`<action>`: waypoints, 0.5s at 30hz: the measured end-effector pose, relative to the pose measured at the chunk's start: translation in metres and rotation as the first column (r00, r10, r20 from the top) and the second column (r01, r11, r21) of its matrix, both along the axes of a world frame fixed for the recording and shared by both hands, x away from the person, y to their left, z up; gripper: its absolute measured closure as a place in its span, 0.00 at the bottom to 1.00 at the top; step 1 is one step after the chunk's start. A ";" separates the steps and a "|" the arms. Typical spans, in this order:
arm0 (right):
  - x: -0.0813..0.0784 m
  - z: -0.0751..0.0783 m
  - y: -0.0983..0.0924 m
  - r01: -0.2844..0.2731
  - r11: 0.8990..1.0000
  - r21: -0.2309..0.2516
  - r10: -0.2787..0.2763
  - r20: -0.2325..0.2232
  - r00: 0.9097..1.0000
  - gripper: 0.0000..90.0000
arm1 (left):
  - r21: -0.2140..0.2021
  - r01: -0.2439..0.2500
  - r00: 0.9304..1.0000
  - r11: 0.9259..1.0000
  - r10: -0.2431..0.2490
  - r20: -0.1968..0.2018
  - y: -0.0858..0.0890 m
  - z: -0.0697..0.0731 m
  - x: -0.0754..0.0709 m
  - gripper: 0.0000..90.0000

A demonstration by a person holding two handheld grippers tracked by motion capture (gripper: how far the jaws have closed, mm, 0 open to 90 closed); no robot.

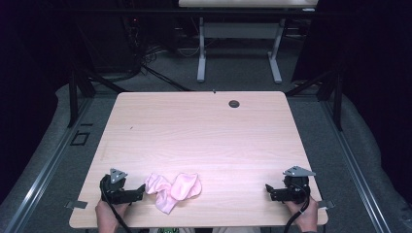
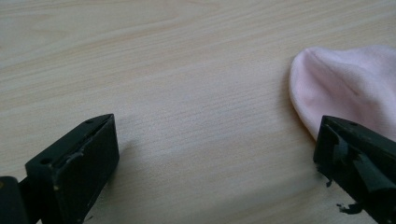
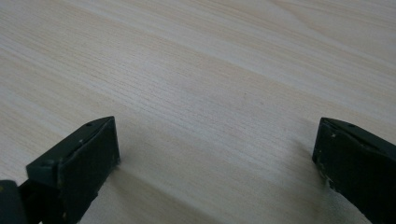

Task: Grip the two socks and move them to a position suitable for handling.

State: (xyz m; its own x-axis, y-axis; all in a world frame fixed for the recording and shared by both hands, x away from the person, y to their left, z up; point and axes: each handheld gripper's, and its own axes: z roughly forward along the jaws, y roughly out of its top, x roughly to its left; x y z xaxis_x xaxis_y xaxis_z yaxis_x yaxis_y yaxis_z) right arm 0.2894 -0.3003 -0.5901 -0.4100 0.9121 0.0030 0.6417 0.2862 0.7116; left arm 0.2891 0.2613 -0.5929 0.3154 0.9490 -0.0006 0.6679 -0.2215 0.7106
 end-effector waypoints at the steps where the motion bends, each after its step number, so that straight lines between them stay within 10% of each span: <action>1: 0.000 0.000 0.000 0.000 1.000 0.000 0.000 0.000 1.000 0.00 | 0.001 0.000 1.000 1.000 0.000 0.001 0.000 0.000 0.000 0.00; 15: 0.000 0.000 -0.001 0.015 1.000 -0.001 -0.015 -0.002 1.000 0.00 | 0.000 -0.012 1.000 1.000 0.012 0.000 -0.001 0.000 0.000 0.00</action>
